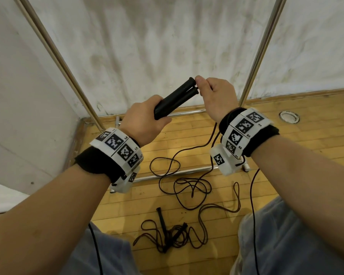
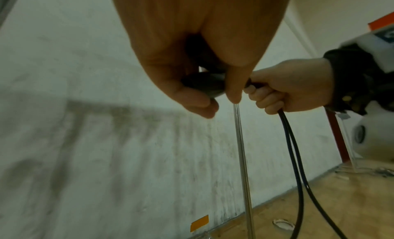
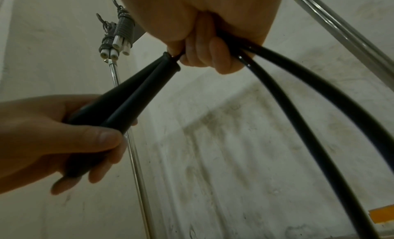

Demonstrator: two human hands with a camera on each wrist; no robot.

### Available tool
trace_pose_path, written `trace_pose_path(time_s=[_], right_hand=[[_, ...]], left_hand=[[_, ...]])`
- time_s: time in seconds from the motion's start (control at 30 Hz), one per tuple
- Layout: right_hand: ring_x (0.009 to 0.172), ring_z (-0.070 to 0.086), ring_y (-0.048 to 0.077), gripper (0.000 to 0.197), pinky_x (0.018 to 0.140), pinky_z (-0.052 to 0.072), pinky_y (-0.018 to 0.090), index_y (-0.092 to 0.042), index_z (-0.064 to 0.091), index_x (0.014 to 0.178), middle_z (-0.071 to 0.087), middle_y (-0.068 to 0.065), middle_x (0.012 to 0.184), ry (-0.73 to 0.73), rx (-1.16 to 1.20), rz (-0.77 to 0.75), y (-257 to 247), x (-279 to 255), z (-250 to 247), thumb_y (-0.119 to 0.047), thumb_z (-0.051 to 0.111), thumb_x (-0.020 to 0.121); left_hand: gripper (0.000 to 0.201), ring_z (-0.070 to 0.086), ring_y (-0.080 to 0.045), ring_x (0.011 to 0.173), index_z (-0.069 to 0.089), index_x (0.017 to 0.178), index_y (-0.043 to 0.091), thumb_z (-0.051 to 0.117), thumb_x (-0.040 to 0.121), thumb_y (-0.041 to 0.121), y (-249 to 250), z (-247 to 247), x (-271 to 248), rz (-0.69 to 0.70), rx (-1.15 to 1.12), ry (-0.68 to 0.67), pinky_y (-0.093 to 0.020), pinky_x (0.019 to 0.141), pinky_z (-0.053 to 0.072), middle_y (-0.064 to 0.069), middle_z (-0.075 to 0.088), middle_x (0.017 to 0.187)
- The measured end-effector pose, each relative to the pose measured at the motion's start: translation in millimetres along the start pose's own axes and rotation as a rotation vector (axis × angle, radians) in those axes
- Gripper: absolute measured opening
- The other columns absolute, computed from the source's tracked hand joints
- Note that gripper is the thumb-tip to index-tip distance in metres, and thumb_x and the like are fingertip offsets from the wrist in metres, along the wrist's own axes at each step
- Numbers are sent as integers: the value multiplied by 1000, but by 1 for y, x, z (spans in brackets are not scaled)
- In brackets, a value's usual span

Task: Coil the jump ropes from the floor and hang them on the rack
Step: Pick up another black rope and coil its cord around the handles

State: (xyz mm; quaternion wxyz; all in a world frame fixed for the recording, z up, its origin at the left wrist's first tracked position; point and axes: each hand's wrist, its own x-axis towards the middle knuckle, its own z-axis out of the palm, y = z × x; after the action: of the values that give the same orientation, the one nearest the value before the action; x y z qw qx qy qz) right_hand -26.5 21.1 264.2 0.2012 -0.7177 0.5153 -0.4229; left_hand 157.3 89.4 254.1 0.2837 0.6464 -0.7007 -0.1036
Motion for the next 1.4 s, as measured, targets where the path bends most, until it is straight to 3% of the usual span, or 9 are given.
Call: trace_pose_path(time_s=[0.23,0.43,0.53,0.67,0.77,0.93,1.07,1.27,1.4], right_hand=[[50,33,18,50,52,30,26,-13,43,57,35,4,54,-18,316,115,-6,1,-3,-48,44,93],[51,50,12,31,57,45,21,-21,61,77,50,-2,56,-311,324,136,-11,-12,8,-30,41,99],[52,50,14,24,62,49,32,-21,60,87,49,-3,58,-427,443,191,-16,-20,17,-20,39,99],[41,45,10,26,45,40,21,-13,61,78,47,-4,51,-273,502,202,-19,-25,20,-24,47,97],[44,50,8,39,49,44,17,-16,61,66,51,-6,48,-200,428,190,-16,-26,19,-39,49,94],[53,50,14,31,60,43,28,-17,60,78,50,1,59,-451,429,150,-22,-35,28,-18,38,99],[47,52,2,38,50,38,12,-15,61,78,52,-3,58,-583,244,83,-26,-45,34,-29,35,101],[51,39,11,38,55,36,27,-17,56,74,41,-3,59,-646,291,127,-35,-51,42,-33,33,101],[52,41,14,36,55,34,28,-20,60,72,42,-4,56,-672,138,100,-28,-58,44,-37,41,98]], left_hand=[[8,64,-11,56,59,94,19,65,89,22,8,-12,2,-109,-512,-202,-24,42,46,2,68,69],[15,60,-12,59,57,101,14,61,92,24,14,-21,12,-328,-1017,38,-21,43,43,2,65,70],[26,59,-11,58,60,102,8,72,82,20,17,-19,15,-383,-1028,84,-20,44,43,1,64,74],[24,62,-10,59,62,100,8,74,79,13,19,-18,17,-450,-1098,107,-19,43,43,0,65,75],[16,69,-14,69,60,98,14,68,86,21,19,-21,19,-490,-1177,103,-20,45,45,-1,71,80],[13,72,-25,83,55,101,17,60,93,25,21,-18,20,-532,-1175,127,-31,64,57,-13,72,94],[14,71,-30,90,53,106,12,54,97,23,26,-14,19,-511,-1267,47,-43,82,57,-19,70,100],[11,59,-19,57,50,102,9,51,98,19,35,-14,20,-560,-1436,105,-32,58,53,-9,60,74],[4,47,-14,49,52,93,11,53,96,13,30,-22,27,-537,-1234,380,-27,49,45,-3,51,64]])
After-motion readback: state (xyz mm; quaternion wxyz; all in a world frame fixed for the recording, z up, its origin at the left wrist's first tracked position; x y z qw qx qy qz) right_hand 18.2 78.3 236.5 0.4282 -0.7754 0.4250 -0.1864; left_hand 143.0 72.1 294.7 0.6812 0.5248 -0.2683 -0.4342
